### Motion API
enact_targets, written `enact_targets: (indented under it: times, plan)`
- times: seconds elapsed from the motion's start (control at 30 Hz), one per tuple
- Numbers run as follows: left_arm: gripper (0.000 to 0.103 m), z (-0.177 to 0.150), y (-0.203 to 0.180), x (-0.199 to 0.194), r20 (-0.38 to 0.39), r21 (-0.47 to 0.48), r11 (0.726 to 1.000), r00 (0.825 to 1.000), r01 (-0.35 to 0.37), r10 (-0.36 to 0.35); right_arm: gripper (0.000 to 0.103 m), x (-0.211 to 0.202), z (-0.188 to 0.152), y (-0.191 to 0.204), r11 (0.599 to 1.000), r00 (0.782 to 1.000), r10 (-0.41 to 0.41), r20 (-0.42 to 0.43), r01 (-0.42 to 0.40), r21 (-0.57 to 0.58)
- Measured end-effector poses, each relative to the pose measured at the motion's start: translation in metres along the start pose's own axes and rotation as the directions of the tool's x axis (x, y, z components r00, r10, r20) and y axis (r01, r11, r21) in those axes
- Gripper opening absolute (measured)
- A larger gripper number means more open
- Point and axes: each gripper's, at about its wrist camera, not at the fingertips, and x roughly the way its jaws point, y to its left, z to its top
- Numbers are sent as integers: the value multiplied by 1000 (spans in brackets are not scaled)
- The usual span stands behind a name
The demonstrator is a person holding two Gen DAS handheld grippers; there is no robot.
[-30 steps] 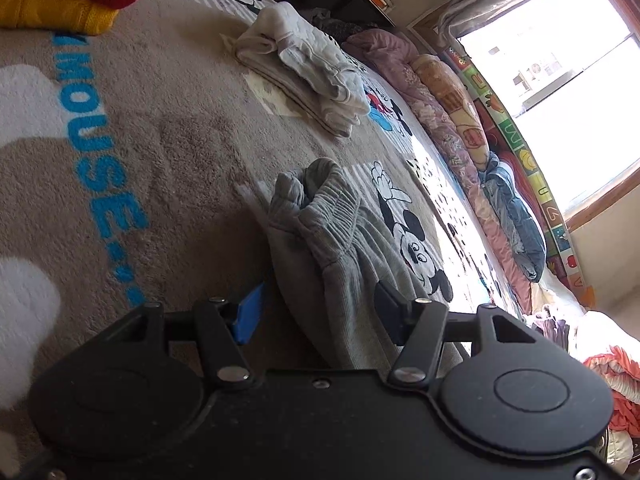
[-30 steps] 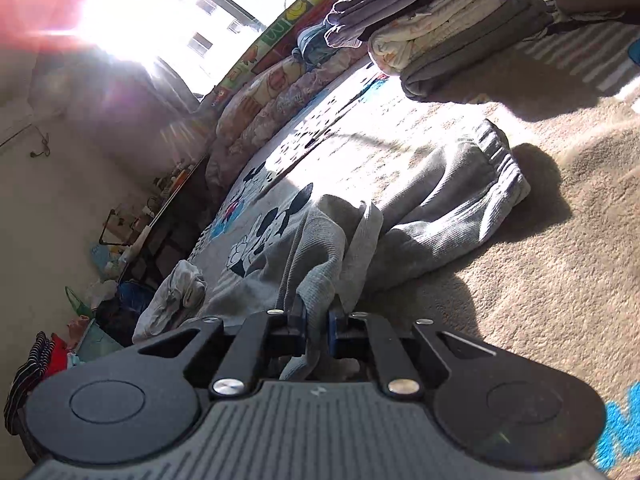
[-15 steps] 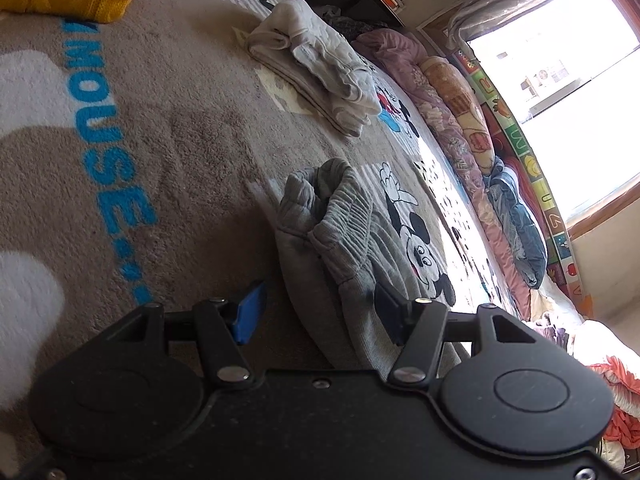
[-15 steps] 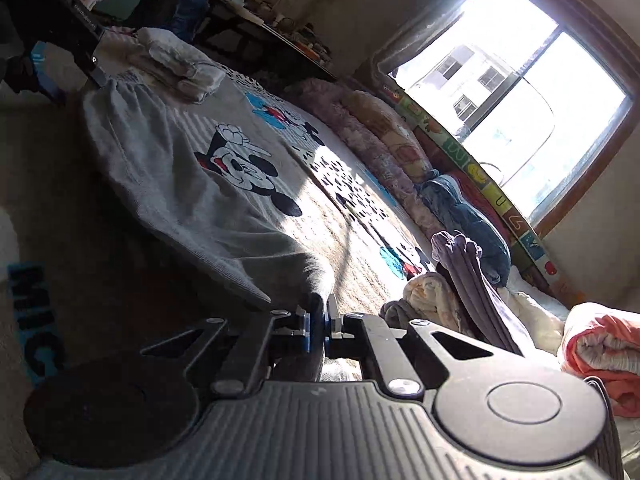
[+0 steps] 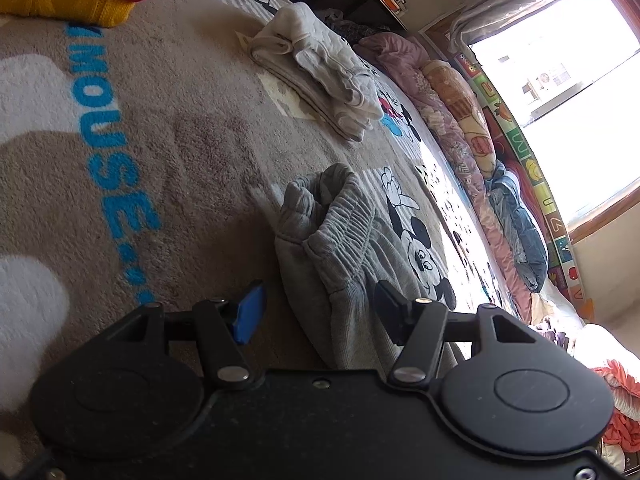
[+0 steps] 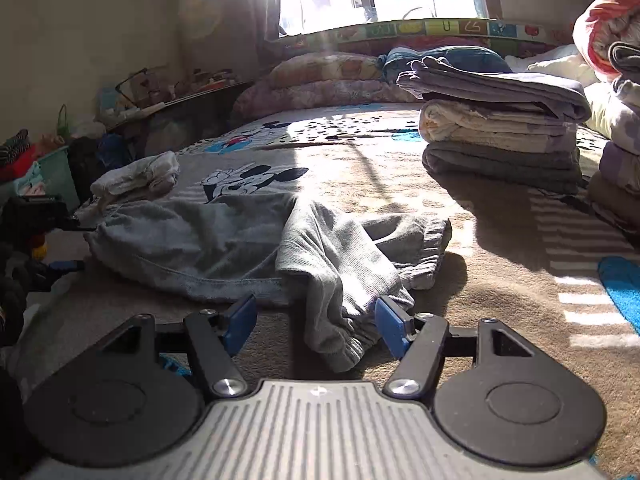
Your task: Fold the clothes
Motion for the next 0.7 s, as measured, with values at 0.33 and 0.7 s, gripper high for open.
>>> enact_targets:
  times: [0.33, 0.7]
  plan:
    - [59, 5, 8, -8, -19, -41, 998, 999, 38, -38, 64, 47, -14, -47, 920, 998, -43, -38, 54, 389]
    - [43, 3, -2, -3, -12, 25, 999, 999, 43, -42, 21, 29, 18, -45, 949, 998, -45, 33, 32, 314]
